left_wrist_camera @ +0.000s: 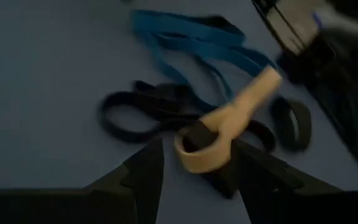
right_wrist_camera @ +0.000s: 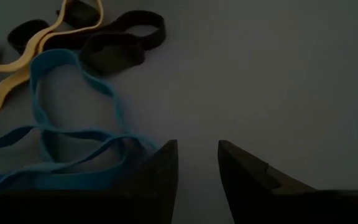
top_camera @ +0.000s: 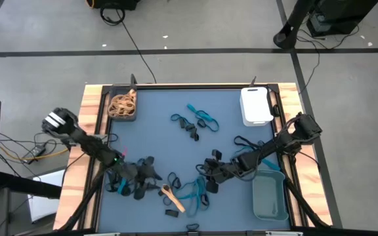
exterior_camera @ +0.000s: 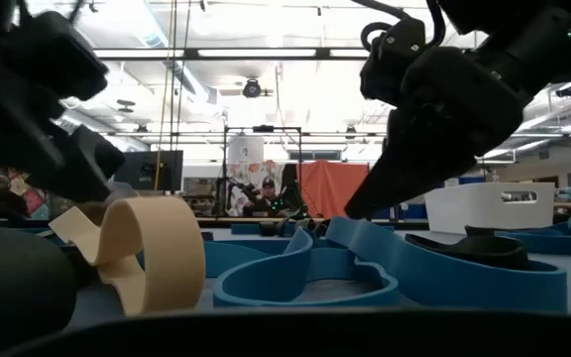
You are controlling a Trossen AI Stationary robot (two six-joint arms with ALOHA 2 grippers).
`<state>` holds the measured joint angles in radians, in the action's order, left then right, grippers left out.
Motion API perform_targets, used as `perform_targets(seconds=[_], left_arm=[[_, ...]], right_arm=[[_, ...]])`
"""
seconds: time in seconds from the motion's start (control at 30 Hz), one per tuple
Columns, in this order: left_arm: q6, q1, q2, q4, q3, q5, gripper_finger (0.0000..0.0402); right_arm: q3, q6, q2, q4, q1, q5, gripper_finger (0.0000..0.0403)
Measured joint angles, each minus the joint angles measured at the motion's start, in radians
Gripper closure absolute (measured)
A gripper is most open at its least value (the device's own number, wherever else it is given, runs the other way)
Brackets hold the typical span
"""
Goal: Sort rubber bands into baskets
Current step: Put the yellow rubber band into the black bin
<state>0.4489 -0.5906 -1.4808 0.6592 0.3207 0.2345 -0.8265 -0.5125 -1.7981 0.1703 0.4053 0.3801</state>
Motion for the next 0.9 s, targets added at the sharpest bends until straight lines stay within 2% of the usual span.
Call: perform_targets(seconds=[0.17,0.3,0.67,0.9], left_arm=[[-0.222,-0.038,-0.101,0.042,0.056,0.004,0.0232],[-0.316,-0.040,-0.158,0.040,0.093,0.008,0.0238],[-0.317,-0.040,-0.217,0.007,0.111,0.019,0.0246],[-0.309,-0.040,-0.214,0.004,0.111,0.023,0.0325]], right_arm=[[0.000,0.000,0.000,0.000,-0.013,0.000,0.0276],[0.000,0.000,0.000,0.000,-0.018,0.000,0.0276],[0.000,0.011,0.000,0.012,-0.018,-0.001,0.0276],[0.000,0.012,0.000,0.015,-0.018,-0.005,0.0276]])
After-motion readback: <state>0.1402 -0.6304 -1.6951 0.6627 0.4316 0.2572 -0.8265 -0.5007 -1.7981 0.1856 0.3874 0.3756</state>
